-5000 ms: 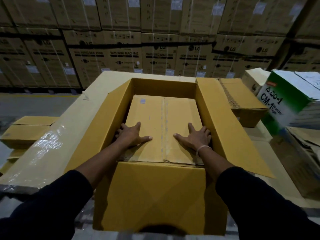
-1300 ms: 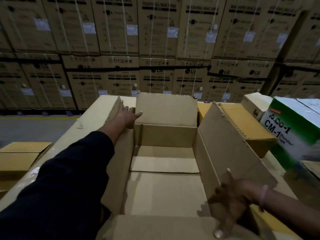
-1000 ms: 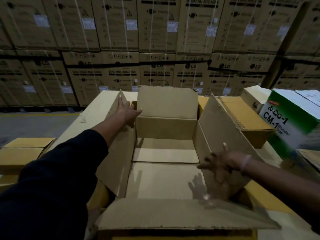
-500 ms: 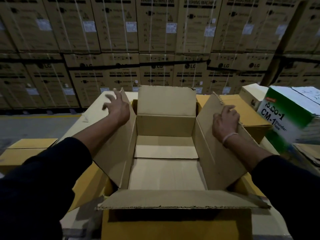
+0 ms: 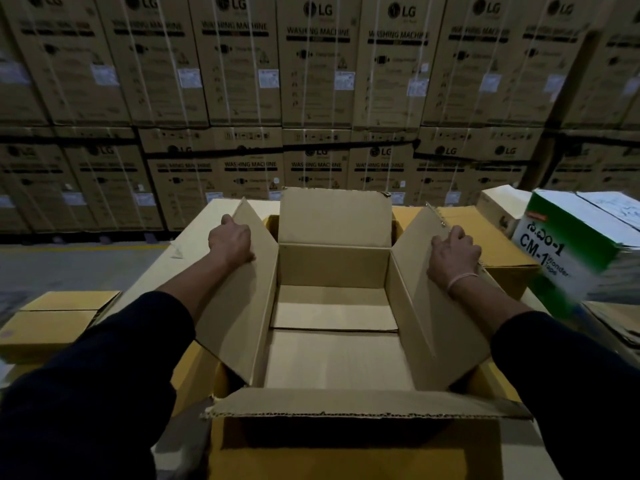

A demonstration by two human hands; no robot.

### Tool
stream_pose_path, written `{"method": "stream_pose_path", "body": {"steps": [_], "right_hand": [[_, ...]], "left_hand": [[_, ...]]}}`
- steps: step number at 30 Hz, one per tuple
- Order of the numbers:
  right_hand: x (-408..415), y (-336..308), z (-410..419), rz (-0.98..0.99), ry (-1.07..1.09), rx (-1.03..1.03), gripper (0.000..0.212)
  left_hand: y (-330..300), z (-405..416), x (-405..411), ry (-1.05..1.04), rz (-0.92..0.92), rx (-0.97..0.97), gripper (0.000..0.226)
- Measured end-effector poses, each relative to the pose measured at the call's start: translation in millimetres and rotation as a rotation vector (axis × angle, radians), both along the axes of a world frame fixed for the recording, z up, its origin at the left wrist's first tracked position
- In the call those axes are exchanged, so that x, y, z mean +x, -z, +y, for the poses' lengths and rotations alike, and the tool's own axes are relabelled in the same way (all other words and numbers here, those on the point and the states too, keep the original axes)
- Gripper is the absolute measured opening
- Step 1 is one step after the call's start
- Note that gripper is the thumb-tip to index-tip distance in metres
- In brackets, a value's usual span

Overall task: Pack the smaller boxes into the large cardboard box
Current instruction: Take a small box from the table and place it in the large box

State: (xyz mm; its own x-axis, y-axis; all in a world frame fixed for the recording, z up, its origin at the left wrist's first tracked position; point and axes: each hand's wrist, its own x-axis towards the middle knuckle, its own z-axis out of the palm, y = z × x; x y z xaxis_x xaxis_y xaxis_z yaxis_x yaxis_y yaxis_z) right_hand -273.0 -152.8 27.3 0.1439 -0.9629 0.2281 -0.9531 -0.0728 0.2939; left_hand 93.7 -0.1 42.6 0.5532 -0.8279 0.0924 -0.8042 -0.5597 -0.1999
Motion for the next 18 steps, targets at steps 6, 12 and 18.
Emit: {"method": "stream_pose_path", "body": {"steps": [6, 12, 18], "right_hand": [[17, 15, 5, 0.365, -0.070, -0.125, 0.070], [32, 23, 5, 0.375, -0.214, -0.193, 0.090], [37, 22, 6, 0.328, -0.239, -0.130, 0.095]], "left_hand": [[1, -11, -22, -0.025, -0.180, 0.047, 0.067], [6, -26, -54, 0.067, -0.343, 0.065, 0.066], [16, -32, -79, 0.167, -0.297, 0.043, 0.060]]}}
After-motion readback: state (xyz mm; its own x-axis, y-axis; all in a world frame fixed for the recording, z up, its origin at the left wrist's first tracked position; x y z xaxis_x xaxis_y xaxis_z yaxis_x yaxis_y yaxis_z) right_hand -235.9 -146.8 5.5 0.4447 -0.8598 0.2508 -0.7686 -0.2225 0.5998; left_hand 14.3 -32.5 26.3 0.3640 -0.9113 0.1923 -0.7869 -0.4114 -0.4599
